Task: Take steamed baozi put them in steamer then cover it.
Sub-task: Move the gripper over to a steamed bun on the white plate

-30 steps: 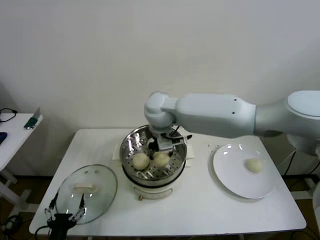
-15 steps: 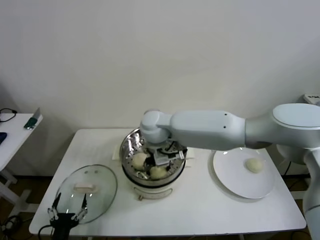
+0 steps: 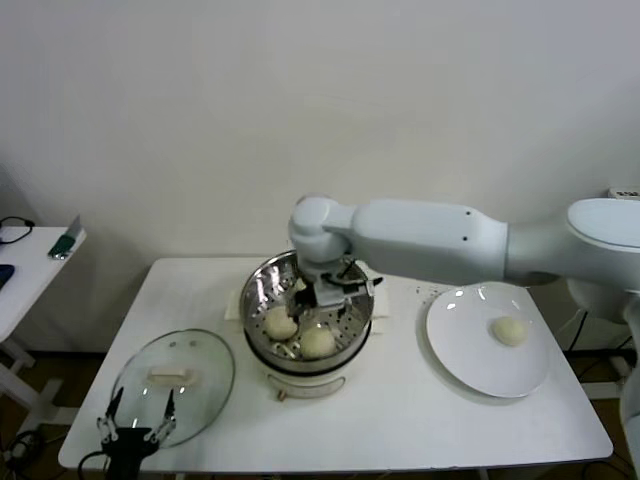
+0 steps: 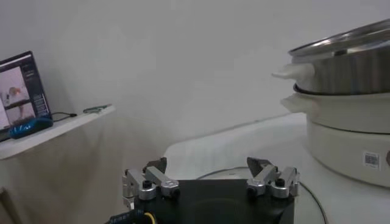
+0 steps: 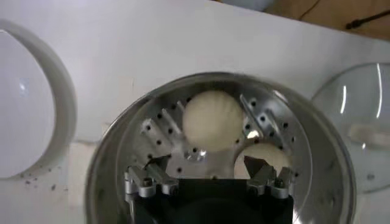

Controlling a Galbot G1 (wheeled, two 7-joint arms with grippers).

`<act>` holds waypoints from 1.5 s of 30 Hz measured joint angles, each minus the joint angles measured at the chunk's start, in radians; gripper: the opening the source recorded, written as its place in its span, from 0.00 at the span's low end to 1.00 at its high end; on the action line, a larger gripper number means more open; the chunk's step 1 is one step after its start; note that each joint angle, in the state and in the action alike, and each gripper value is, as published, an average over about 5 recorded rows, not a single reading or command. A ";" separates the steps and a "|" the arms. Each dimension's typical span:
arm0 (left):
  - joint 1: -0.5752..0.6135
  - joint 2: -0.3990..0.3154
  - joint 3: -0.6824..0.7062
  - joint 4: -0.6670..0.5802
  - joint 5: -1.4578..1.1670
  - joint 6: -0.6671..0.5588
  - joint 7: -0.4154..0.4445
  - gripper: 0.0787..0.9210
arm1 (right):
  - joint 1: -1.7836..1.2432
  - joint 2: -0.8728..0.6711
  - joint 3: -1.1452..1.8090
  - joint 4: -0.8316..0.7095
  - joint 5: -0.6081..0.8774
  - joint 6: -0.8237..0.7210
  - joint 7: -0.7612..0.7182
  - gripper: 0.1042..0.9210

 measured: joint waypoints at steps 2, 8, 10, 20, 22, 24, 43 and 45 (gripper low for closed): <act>-0.001 0.000 0.002 -0.003 0.002 0.001 0.000 0.88 | 0.029 -0.031 -0.013 -0.007 0.022 -0.019 0.022 0.88; -0.010 0.001 0.010 -0.013 0.010 0.003 0.000 0.88 | 0.119 -0.148 -0.098 -0.013 0.133 -0.175 0.118 0.88; -0.013 0.001 0.013 -0.014 0.011 0.004 0.000 0.88 | 0.139 -0.194 -0.127 -0.019 0.179 -0.250 0.137 0.88; -0.031 -0.001 0.021 -0.024 0.017 0.015 0.002 0.88 | 0.126 -0.450 -0.191 -0.075 0.329 -0.526 0.141 0.88; -0.031 -0.001 0.021 -0.027 0.019 0.017 0.002 0.88 | 0.085 -0.496 -0.170 -0.092 0.328 -0.553 0.133 0.88; -0.030 -0.001 0.020 -0.031 0.021 0.019 0.002 0.88 | 0.032 -0.537 -0.135 -0.111 0.316 -0.573 0.127 0.88; -0.015 -0.020 0.009 -0.045 0.038 0.037 0.002 0.88 | -0.460 -0.593 0.310 -0.421 0.052 -0.582 0.097 0.88; -0.014 -0.020 0.007 -0.043 0.038 0.037 0.002 0.88 | -0.481 -0.580 0.336 -0.452 0.035 -0.579 0.097 0.88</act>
